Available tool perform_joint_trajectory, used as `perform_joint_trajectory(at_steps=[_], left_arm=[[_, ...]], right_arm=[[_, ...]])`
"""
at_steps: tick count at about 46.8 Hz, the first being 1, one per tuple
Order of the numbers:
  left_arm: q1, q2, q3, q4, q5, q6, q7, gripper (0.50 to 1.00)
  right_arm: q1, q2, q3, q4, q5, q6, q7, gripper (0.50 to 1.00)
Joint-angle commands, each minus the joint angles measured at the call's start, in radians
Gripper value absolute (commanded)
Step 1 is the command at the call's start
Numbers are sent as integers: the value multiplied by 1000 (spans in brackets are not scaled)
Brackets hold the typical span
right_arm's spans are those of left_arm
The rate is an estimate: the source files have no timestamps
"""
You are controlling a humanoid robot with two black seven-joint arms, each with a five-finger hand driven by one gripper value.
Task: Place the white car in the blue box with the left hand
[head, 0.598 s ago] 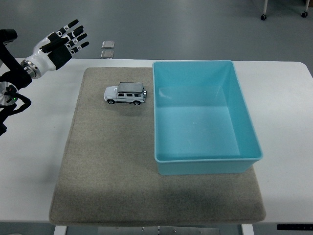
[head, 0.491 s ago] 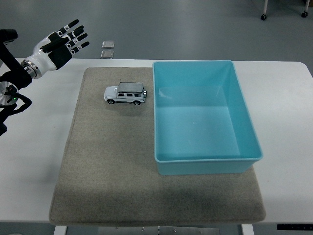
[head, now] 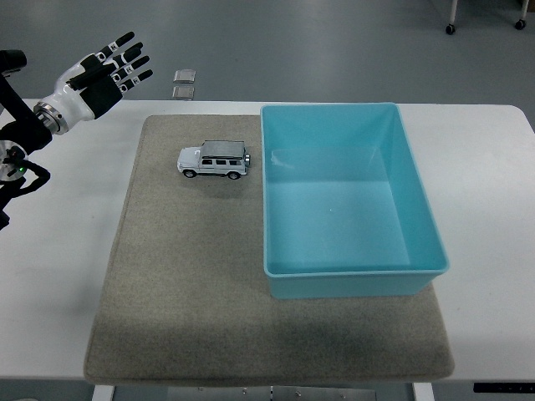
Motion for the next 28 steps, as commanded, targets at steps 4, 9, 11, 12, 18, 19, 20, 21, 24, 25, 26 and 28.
perform_joint_trajectory(at_steps=[4,9,11,12,18,19,20,21,24,25,26,28], left_arm=[[-3,7,9,0,20,-55,-2,1000],[-9,16,8,-5,169,-78,-11,1000],[-16,25,6,-10,274,-78,-16,1000],[-18,27,6,-13,331,-78,-17,1000],[-18,35,3,-80,639,-71,-57,1000],[-18,41,3,-94,682,-68,-71,1000],[-16,48,3,-109,727,-68,-85,1000],[-16,56,3,-124,767,-66,-102,1000],[-16,74,3,-172,877,-65,-151,1000],[-15,81,3,-189,908,-62,-164,1000],[-13,87,3,-204,939,-62,-177,1000],[-12,98,3,-232,992,-60,-195,1000]], right_arm=[[0,0,0,0,0,0,0,936],[0,0,0,0,0,0,0,936],[0,0,0,0,0,0,0,936],[0,0,0,0,0,0,0,936],[0,0,0,0,0,0,0,936],[0,0,0,0,0,0,0,936],[0,0,0,0,0,0,0,936],[0,0,0,0,0,0,0,936],[0,0,0,0,0,0,0,936],[0,0,0,0,0,0,0,936],[0,0,0,0,0,0,0,936],[0,0,0,0,0,0,0,936]])
